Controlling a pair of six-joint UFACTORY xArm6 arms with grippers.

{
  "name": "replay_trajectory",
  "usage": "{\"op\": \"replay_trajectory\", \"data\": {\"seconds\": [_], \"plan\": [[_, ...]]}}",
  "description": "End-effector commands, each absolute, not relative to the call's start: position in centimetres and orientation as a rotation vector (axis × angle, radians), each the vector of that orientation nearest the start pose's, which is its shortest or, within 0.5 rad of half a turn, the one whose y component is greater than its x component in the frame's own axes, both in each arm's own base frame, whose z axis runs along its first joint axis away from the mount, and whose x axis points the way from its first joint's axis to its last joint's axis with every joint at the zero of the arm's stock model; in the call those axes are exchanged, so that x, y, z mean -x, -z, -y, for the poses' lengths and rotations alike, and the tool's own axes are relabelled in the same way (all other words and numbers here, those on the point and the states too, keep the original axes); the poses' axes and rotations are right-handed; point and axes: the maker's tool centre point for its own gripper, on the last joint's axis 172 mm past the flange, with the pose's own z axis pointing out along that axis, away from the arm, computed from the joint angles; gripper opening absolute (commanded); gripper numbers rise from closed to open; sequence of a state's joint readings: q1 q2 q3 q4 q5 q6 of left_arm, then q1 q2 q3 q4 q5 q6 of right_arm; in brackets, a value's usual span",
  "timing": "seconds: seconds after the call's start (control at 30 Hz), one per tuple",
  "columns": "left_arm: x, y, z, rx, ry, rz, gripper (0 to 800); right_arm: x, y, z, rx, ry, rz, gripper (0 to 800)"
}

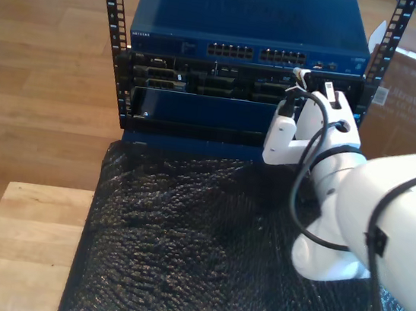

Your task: Grab the cable and plug it in

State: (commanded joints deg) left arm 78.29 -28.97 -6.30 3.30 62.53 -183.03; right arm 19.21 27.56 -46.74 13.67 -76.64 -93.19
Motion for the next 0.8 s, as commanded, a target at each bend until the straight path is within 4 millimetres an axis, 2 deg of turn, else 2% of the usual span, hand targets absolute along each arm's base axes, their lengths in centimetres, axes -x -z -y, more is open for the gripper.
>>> {"op": "replay_trajectory", "data": {"seconds": [0.1, 0.53, 0.8], "plan": [[-1.2, -3.3, -11.5, 2.235, 0.459, -2.711, 800, -61.3, -29.2, -13.8, -1.100, -1.319, -1.165, 0], [-1.2, -3.3, -11.4, 2.236, 0.461, -2.712, 800, -62.6, -27.6, -13.0, -1.094, -1.291, -1.076, 0], [-1.2, -3.3, -11.5, 2.235, 0.459, -2.711, 800, -63.9, -27.8, -12.8, -1.074, -1.262, -1.046, 0]]}}
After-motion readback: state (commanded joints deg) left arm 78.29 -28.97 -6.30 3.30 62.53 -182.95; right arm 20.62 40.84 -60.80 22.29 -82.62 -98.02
